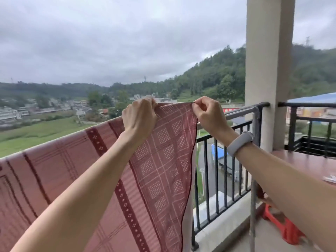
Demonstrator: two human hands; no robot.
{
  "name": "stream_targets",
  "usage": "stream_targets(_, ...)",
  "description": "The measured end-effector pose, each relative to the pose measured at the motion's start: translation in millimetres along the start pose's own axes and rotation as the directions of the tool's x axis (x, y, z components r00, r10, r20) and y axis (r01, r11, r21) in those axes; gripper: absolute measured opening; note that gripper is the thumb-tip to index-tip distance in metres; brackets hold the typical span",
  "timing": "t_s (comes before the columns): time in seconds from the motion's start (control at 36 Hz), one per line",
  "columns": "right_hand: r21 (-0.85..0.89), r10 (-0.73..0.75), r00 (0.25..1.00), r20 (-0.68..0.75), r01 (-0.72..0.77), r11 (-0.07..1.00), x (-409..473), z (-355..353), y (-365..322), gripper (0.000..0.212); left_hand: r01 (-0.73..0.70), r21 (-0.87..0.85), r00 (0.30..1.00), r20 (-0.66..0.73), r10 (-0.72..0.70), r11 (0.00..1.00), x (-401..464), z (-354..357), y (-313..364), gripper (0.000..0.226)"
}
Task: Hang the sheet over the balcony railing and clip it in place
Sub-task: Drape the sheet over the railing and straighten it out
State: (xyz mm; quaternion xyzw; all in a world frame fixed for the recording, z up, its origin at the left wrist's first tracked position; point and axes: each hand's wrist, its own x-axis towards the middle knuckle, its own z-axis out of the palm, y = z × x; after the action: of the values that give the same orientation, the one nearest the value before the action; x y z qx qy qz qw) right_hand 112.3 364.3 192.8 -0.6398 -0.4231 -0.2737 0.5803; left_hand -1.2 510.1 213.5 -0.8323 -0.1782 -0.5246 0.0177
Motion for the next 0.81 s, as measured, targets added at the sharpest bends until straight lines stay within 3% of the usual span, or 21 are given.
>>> stream_targets(0.39, -0.057, 0.010, 0.999, 0.052, -0.007, 0.998, 78, -155, 189, 0.012, 0.020, -0.058, 1.000, -0.019, -0.021, 0.998, 60, 176, 187, 0.015)
stream_targets(0.58, -0.094, -0.041, 0.996, 0.075, 0.048, 0.994, 114, -185, 262, 0.013, 0.049, -0.051, 0.996, -0.073, -0.053, 0.997, 81, 242, 231, 0.014)
stream_targets(0.81, -0.015, -0.025, 0.998, 0.059, 0.026, 1.000, 165, -214, 369, 0.015, 0.004, -0.048, 1.000, -0.002, -0.004, 0.999, 116, 337, 280, 0.015)
